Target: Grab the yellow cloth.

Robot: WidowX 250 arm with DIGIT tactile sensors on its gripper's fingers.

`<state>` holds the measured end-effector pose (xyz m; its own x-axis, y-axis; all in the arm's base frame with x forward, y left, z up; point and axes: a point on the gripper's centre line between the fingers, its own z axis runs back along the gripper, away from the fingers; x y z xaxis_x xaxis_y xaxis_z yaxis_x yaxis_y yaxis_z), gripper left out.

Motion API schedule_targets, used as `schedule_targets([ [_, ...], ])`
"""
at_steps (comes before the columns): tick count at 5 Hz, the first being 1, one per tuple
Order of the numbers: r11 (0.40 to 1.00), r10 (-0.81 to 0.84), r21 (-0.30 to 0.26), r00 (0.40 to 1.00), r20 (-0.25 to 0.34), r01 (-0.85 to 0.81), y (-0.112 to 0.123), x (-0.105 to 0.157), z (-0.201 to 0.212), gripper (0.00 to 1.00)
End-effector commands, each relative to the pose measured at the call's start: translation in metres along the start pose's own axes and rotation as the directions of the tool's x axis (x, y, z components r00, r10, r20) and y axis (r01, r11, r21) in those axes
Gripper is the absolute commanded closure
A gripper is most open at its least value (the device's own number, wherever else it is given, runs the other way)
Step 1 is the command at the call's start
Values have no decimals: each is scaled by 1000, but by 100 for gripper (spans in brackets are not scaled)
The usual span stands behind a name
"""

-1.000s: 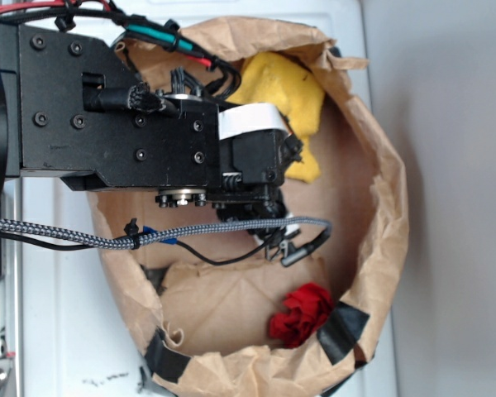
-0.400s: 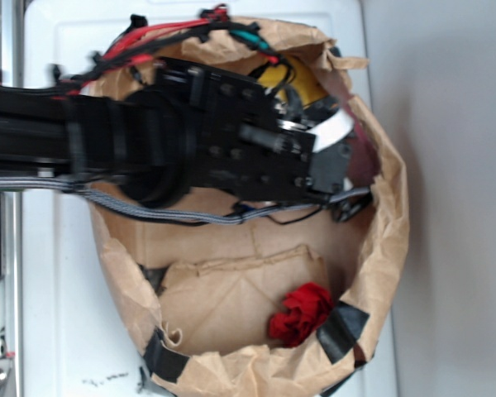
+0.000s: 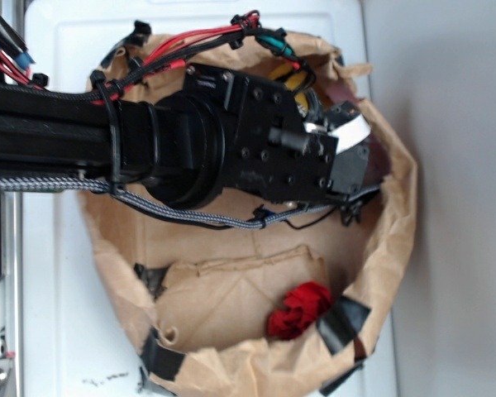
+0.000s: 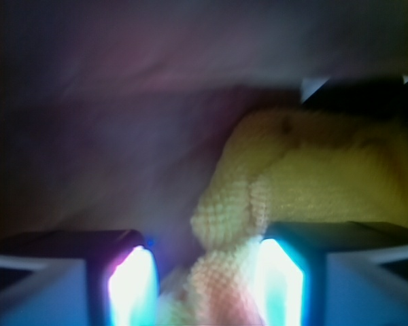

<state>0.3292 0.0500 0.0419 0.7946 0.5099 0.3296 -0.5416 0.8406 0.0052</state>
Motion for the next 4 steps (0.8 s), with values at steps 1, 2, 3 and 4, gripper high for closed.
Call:
schedule_targets([
  [1,982,-88,-173,994,-61,76,-6,15,91,100],
  [2,952,-209,-245,974,-90,182,-13,4,116,100],
  [3,883,-389,-334,913,-124,330,-21,-8,129,100],
  [4,881,-409,-306,906,-112,360,-20,-12,129,100],
])
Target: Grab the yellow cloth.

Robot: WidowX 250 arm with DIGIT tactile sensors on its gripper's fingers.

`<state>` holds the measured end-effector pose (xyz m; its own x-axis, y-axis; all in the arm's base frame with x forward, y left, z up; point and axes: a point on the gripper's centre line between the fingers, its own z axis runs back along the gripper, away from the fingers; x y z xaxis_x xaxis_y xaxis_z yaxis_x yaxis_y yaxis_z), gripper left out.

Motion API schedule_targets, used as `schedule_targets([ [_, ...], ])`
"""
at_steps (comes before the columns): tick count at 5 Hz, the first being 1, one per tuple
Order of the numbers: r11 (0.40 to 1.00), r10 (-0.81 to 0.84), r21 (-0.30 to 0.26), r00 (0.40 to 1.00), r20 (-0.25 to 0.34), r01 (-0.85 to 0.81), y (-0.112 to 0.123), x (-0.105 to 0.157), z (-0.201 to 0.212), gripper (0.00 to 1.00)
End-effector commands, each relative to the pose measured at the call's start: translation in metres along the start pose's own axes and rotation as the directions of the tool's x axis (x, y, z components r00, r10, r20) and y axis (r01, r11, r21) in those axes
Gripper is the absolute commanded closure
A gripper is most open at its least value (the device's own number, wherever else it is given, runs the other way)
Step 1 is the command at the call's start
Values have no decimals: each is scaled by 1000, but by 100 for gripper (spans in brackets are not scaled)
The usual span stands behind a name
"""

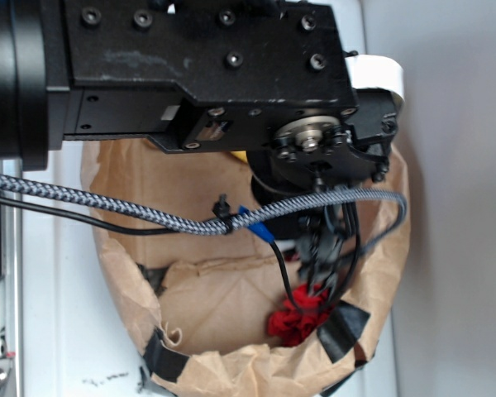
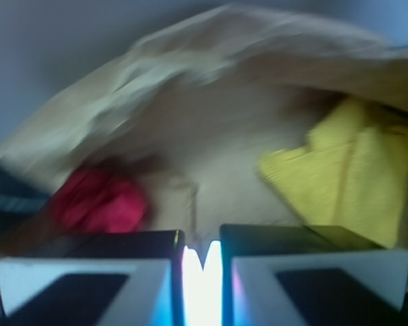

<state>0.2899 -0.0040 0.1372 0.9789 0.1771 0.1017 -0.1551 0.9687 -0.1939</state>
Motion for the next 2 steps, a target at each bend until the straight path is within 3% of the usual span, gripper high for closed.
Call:
schedule_targets([
  [1,980,99,156,982,161,-124,22,5,6,0],
  [2,946,192,216,955,224,-241,47,2,-9,0],
])
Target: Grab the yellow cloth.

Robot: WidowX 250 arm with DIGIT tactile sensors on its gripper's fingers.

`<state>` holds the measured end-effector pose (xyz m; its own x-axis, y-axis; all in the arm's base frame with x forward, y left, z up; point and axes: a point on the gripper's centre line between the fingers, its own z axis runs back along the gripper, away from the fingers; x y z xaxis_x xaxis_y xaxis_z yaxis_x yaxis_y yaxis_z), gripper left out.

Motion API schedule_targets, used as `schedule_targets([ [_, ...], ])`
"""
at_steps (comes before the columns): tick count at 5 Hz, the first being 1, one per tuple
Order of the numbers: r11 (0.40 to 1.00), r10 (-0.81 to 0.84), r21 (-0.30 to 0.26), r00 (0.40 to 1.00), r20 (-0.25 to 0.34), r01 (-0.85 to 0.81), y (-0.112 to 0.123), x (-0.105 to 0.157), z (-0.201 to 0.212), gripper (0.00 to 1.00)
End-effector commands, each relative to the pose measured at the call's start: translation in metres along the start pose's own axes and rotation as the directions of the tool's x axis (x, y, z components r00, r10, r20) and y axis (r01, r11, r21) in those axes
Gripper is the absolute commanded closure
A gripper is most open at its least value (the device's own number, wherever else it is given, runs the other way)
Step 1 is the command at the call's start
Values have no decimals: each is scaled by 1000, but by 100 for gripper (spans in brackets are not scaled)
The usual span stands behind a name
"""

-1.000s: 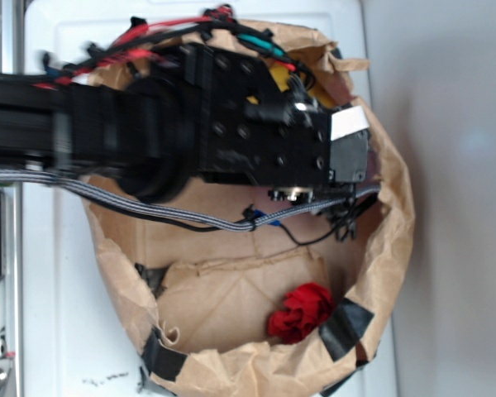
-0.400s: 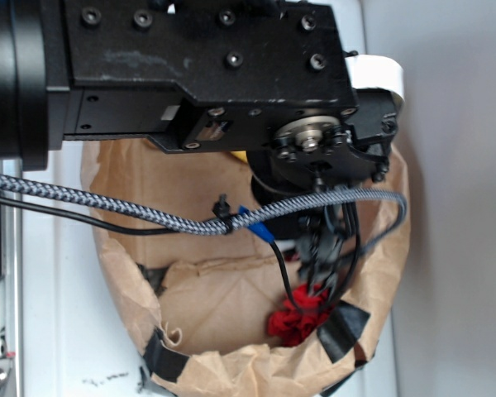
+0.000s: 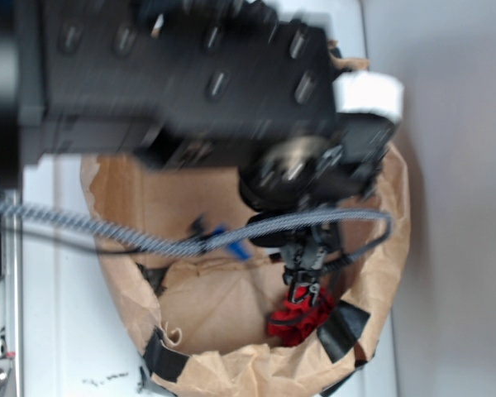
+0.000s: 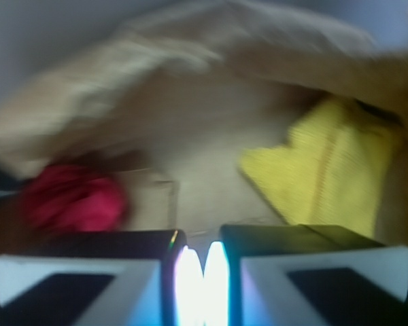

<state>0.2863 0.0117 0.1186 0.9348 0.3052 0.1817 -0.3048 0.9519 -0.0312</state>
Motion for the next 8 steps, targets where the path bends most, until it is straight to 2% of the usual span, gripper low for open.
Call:
schedule_targets([
  [1,977,157,125,979,127,-173,41,7,-19,0],
  [2,953,223,163,955,196,-256,49,6,-39,0],
  [3,928,290,177,934,206,-327,63,17,-52,0],
  [5,907,353,157,908,228,-392,88,30,-50,0],
  [6,905,353,157,904,241,-395,87,34,-56,0],
  [8,900,320,211,907,274,-382,56,40,-81,0],
])
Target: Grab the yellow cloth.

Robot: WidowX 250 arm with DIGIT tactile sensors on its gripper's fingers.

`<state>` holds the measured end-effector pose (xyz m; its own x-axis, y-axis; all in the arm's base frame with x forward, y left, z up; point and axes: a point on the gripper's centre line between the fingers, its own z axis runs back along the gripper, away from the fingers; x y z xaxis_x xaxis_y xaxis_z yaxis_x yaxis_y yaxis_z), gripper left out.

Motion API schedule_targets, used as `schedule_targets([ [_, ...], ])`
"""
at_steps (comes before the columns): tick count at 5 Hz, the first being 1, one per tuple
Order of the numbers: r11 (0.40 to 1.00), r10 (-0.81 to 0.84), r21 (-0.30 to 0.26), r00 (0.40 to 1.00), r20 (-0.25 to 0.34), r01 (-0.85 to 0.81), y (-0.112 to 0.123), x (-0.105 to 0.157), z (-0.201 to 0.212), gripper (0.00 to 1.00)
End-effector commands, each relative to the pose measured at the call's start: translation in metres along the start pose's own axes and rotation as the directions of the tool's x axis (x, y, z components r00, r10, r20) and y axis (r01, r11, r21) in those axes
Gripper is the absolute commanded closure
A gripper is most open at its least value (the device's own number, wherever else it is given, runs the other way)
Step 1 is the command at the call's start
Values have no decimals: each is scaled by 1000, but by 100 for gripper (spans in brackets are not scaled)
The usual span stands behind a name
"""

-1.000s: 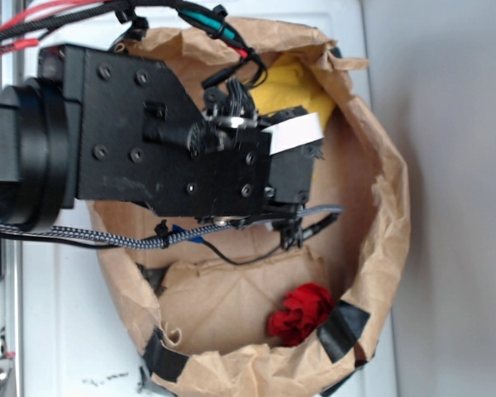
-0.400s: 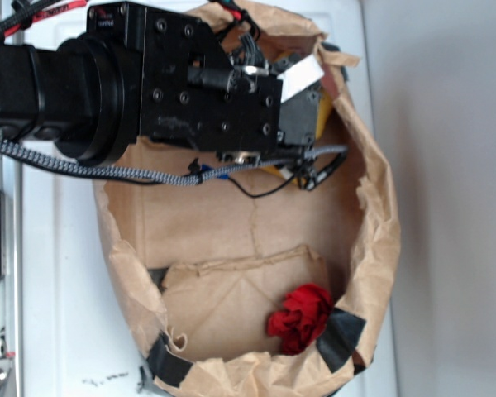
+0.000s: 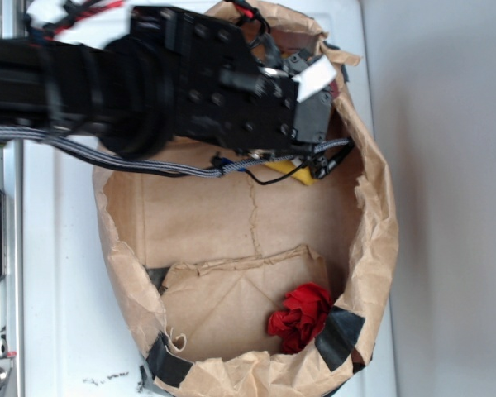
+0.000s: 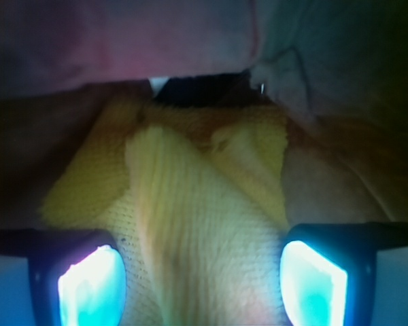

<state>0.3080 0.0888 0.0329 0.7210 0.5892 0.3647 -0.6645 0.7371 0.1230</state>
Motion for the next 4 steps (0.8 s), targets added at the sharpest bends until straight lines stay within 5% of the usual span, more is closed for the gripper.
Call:
schedule_targets([
  [1,999,22,-26,997,80,-20,-16,8,12,100],
  [4,998,-18,-64,995,95,24,-15,3,22,100],
])
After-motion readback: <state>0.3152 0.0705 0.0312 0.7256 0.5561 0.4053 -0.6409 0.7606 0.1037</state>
